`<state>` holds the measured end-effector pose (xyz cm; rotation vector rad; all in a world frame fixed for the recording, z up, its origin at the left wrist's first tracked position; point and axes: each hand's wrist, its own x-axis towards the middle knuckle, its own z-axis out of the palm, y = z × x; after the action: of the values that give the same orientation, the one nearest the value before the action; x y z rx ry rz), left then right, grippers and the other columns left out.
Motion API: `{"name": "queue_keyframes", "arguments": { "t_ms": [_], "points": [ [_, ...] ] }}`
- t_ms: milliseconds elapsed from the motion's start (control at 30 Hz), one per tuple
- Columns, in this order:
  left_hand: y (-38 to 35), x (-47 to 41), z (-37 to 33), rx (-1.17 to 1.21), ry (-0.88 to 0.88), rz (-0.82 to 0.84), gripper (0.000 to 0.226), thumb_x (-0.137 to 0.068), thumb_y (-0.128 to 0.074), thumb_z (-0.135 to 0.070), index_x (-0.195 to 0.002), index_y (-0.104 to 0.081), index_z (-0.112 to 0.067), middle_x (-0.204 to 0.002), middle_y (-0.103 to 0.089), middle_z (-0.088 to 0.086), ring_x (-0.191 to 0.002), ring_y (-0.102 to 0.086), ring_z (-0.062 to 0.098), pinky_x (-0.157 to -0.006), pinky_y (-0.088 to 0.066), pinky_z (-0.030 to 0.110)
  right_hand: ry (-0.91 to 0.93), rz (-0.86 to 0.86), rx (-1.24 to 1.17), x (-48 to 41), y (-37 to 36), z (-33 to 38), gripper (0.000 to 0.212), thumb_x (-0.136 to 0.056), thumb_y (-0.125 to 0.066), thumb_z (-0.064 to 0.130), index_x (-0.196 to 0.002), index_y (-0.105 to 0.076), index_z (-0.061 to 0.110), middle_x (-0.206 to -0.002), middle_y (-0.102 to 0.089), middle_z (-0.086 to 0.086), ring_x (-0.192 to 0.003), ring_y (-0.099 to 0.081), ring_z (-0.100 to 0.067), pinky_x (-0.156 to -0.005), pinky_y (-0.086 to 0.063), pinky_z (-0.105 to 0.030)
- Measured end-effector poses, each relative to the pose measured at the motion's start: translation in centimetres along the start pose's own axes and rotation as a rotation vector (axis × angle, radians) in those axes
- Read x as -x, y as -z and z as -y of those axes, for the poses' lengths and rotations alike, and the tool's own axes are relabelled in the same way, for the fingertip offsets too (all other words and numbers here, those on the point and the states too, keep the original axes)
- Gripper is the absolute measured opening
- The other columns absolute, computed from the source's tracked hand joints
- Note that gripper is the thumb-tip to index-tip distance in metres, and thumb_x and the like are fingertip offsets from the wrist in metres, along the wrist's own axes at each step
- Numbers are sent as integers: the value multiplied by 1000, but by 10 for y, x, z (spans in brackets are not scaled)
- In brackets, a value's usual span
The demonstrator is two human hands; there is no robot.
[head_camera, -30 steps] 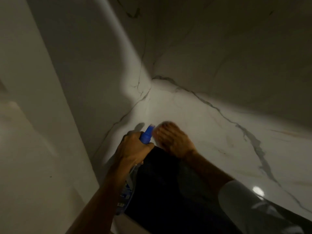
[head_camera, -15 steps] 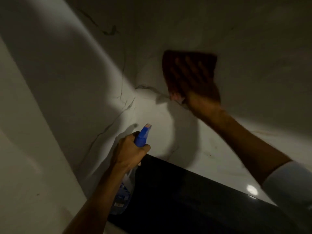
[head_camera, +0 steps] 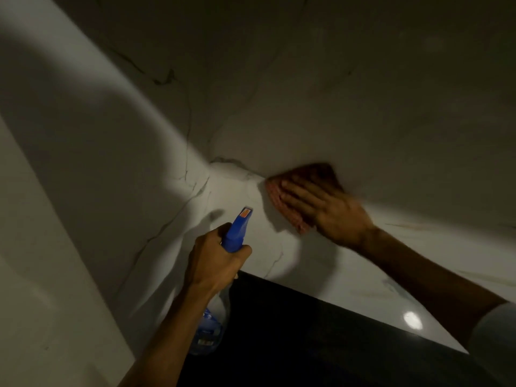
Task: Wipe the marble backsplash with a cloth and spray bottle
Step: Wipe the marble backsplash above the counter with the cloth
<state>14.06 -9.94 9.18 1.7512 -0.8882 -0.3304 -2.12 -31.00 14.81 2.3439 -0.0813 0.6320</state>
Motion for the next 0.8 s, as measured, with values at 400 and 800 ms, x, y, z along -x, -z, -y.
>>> {"name": "queue_keyframes", "arguments": {
  "t_ms": [400, 800],
  "points": [
    [-13, -1, -34, 47, -95, -14, 15, -73, -71, -15, -82, -60, -12, -68, -63, 25, -62, -62, 46, -62, -57, 56, -327, -266, 83, -61, 89, -93, 94, -64, -82, 8, -146, -35, 10, -152, -33, -16, -140, -27, -37, -115, -18, -54],
    [-22, -2, -47, 91, -123, -32, 19, -74, -71, -8, -77, -59, -22, -64, -63, 24, -55, -61, 40, -60, -58, 54, -507, -231, -38, -91, 107, -110, 54, -87, -59, 19, -140, -47, 16, -148, -42, -12, -139, -34, -30, -117, -25, -47]
  ]
}}
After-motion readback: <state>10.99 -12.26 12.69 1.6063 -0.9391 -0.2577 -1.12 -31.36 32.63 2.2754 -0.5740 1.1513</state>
